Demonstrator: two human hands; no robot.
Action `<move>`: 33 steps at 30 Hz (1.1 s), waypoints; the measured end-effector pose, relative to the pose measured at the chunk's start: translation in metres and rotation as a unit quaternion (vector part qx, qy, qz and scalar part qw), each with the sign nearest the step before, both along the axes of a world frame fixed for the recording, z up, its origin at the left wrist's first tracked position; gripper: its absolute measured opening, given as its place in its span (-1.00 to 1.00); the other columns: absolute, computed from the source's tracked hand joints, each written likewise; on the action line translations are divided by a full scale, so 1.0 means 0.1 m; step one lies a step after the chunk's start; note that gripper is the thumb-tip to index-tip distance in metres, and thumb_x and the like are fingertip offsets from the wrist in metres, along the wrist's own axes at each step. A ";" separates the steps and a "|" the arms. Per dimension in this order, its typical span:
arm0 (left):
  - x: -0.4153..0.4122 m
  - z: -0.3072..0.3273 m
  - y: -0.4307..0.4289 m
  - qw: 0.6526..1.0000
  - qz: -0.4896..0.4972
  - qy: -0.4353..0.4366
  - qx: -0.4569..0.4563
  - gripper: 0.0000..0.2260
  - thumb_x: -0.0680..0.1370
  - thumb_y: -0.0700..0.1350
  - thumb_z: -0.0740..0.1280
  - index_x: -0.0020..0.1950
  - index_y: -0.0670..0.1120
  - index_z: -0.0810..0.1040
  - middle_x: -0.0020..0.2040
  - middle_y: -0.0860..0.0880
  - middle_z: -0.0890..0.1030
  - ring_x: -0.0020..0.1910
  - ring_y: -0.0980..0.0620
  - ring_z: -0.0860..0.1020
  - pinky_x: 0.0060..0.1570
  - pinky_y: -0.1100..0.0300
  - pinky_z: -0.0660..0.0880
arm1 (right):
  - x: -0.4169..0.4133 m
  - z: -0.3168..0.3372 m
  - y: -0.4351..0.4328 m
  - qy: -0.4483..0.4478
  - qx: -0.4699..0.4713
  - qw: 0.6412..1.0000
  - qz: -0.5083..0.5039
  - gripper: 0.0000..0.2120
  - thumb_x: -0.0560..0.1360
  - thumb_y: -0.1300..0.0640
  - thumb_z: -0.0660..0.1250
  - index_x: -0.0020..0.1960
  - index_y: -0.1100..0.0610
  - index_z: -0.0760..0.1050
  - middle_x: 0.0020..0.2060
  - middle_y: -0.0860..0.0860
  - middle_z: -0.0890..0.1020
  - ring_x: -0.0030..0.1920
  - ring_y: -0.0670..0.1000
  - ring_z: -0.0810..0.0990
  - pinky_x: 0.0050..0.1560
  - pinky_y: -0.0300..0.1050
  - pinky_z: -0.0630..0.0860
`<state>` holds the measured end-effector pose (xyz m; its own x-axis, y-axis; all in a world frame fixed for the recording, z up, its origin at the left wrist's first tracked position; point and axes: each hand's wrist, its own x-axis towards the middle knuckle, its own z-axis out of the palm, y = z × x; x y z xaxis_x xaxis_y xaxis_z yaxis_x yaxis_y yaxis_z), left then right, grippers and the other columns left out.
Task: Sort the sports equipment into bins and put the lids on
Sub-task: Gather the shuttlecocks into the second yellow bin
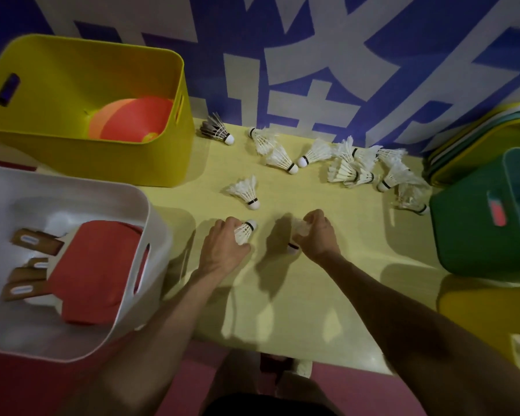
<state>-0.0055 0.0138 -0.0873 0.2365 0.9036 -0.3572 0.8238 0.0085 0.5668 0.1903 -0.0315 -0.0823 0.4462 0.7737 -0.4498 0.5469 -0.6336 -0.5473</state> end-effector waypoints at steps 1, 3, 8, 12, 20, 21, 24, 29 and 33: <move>0.04 0.05 -0.05 1.000 0.009 -0.015 0.006 -0.57 0.36 -0.09 0.46 0.19 -0.05 0.46 0.09 -0.09 0.48 0.08 -0.10 0.47 0.04 0.02 0.45 | 0.03 0.04 -0.06 0.018 0.004 1.000 -0.010 -0.48 0.41 0.20 0.44 0.29 0.20 0.29 0.19 0.20 0.47 0.06 0.11 0.46 -0.08 -0.17 0.39; 0.13 0.17 -0.17 0.998 0.025 -0.050 0.012 -0.58 0.37 -0.11 0.46 0.20 -0.04 0.46 0.08 -0.06 0.47 0.09 -0.06 0.47 -0.02 0.10 0.44 | 0.11 0.14 -0.18 0.061 0.012 0.997 -0.035 -0.40 0.42 0.13 0.44 0.36 0.17 0.24 0.22 0.21 0.49 0.15 0.16 0.49 0.00 -0.11 0.46; 0.54 0.57 -0.51 0.987 0.035 -0.155 0.005 -0.59 0.38 -0.11 0.49 0.19 -0.02 0.49 0.09 0.00 0.52 0.04 0.03 0.51 -0.06 0.23 0.40 | 0.44 0.60 -0.51 0.140 0.080 0.984 -0.078 -0.34 0.39 0.10 0.47 0.39 0.11 0.24 0.21 0.13 0.51 0.10 0.08 0.51 0.03 -0.13 0.44; 0.97 0.98 -0.86 0.966 0.058 -0.250 -0.024 -0.64 0.40 -0.11 0.51 0.15 0.03 0.51 -0.01 0.13 0.55 -0.08 0.15 0.56 -0.21 0.44 0.45 | 0.76 0.99 -0.90 0.153 0.147 0.973 -0.094 -0.32 0.37 0.17 0.48 0.40 0.10 0.25 0.12 0.08 0.50 0.00 0.03 0.52 -0.12 -0.20 0.45; 1.92 1.51 -1.71 0.931 -0.009 -0.364 -0.024 -0.69 0.41 -0.10 0.50 0.12 0.08 0.56 0.07 0.09 0.63 0.04 0.17 0.58 0.00 0.30 0.52 | 1.61 1.56 -2.01 0.165 0.275 0.934 -0.156 -0.31 0.29 0.00 0.49 0.34 -0.07 0.27 0.11 -0.05 0.56 0.04 0.01 0.62 0.13 0.10 0.56; 2.05 1.55 -1.80 0.933 -0.037 -0.358 -0.030 -0.69 0.42 -0.07 0.49 0.14 0.08 0.55 0.09 0.09 0.62 0.06 0.16 0.58 0.03 0.26 0.52 | 1.73 1.59 -2.15 0.158 0.285 0.930 -0.168 -0.33 0.28 -0.05 0.49 0.32 -0.11 0.28 0.11 -0.07 0.57 0.04 0.02 0.63 0.10 0.12 0.57; 2.45 1.61 -2.07 0.928 -0.118 -0.346 -0.076 -0.72 0.46 -0.01 0.45 0.15 0.10 0.53 0.12 0.05 0.61 0.08 0.10 0.58 0.04 0.15 0.57 | 2.02 1.63 -2.58 0.135 0.311 0.916 -0.215 -0.43 0.34 -0.02 0.48 0.26 -0.10 0.30 0.11 -0.07 0.55 0.00 0.05 0.63 0.06 0.11 0.58; 2.95 1.60 -2.44 0.921 -0.183 -0.325 -0.112 -0.74 0.48 0.09 0.40 0.13 0.07 0.52 0.09 0.03 0.63 0.03 0.07 0.60 0.09 -0.02 0.58 | 2.35 1.47 -3.17 0.107 0.283 0.908 -0.291 -0.45 0.39 0.05 0.44 0.31 0.01 0.30 0.18 0.07 0.53 0.08 0.10 0.60 0.12 0.15 0.54; 3.14 1.61 -2.63 0.921 -0.225 -0.285 -0.140 -0.60 0.50 0.23 0.29 0.26 0.06 0.45 0.23 0.03 0.53 0.13 0.13 0.54 0.14 0.01 0.55 | 2.52 1.41 -3.45 0.070 0.235 0.915 -0.321 -0.35 0.39 0.01 0.44 0.40 0.07 0.26 0.31 0.10 0.46 0.25 0.11 0.49 0.24 0.15 0.47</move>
